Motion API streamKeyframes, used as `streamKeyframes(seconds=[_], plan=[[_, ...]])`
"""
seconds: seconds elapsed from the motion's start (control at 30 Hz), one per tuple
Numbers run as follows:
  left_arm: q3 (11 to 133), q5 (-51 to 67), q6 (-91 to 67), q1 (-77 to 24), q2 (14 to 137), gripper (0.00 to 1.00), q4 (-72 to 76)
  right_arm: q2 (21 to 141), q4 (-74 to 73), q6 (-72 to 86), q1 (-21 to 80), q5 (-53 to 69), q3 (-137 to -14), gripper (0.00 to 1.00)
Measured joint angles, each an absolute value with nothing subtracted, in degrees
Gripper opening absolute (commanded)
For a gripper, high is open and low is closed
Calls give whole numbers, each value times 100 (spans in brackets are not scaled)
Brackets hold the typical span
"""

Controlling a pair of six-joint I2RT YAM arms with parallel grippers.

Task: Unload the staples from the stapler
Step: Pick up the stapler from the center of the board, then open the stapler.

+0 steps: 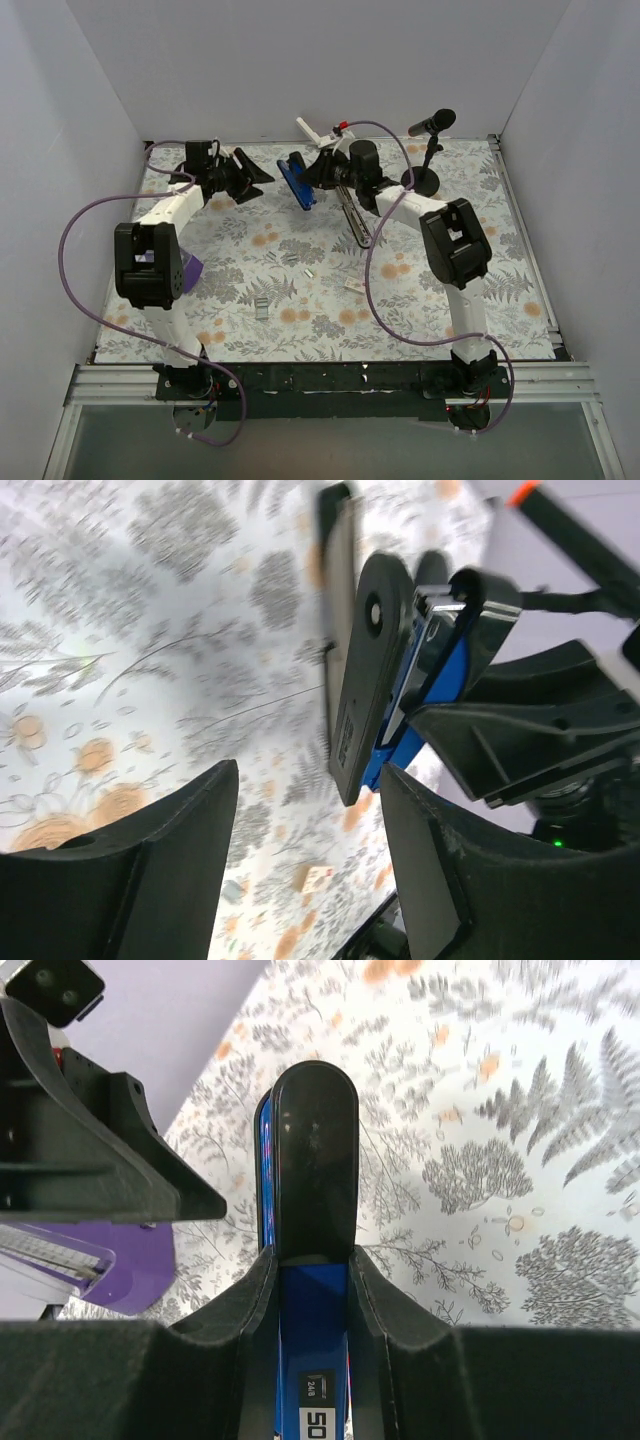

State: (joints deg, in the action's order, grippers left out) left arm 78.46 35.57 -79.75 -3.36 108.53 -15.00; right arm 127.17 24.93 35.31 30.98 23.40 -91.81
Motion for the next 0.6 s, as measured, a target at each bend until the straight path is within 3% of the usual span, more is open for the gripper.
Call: streamKeyframes(seconds=[0.3, 0.6], plan=[[7789, 3962, -8976, -307, 10071, 65, -226, 11161, 2871, 2515, 3065, 2086, -8305, 1], [7225, 4311, -9413, -381, 10053, 63, 882, 10879, 2650, 1852, 3334, 1778, -8162, 1]])
